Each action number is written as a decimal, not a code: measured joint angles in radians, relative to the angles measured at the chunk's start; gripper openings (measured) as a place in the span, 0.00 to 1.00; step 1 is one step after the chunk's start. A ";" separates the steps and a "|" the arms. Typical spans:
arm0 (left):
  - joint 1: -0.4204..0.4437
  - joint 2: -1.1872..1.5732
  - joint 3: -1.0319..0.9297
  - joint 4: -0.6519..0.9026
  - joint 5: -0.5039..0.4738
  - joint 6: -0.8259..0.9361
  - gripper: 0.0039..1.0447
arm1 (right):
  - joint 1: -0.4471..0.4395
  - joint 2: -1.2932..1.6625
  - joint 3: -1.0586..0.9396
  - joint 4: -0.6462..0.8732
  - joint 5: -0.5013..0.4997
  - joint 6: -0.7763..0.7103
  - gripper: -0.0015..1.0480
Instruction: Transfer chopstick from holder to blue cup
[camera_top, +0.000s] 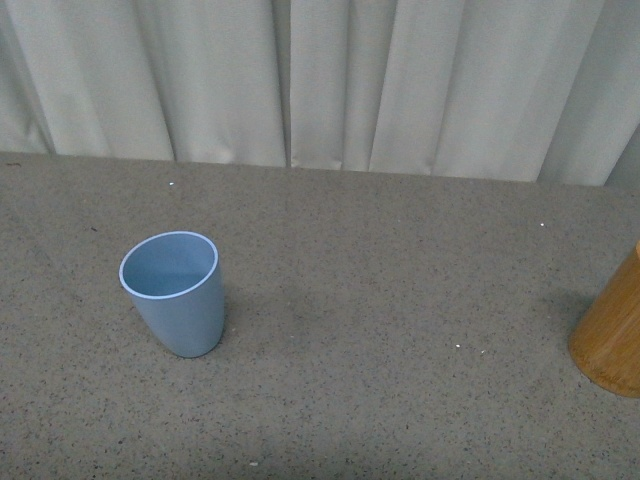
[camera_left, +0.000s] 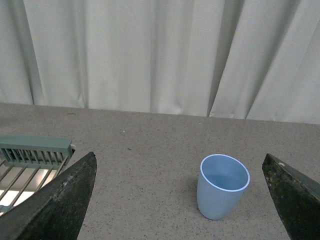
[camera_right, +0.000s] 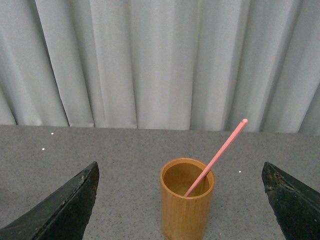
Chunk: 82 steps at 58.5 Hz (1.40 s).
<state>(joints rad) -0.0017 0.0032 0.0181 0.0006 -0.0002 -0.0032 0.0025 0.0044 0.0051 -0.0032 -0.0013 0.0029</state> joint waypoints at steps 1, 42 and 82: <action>0.000 0.000 0.000 0.000 0.000 0.000 0.94 | 0.000 0.000 0.000 0.000 0.000 0.000 0.91; 0.000 0.000 0.000 0.000 0.000 0.000 0.94 | 0.000 0.000 0.000 0.000 0.000 0.000 0.91; 0.000 0.000 0.000 0.000 0.000 0.000 0.94 | 0.000 0.000 0.000 0.000 0.000 0.000 0.91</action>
<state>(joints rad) -0.0017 0.0032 0.0181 0.0006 -0.0002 -0.0032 0.0025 0.0044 0.0051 -0.0032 -0.0013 0.0029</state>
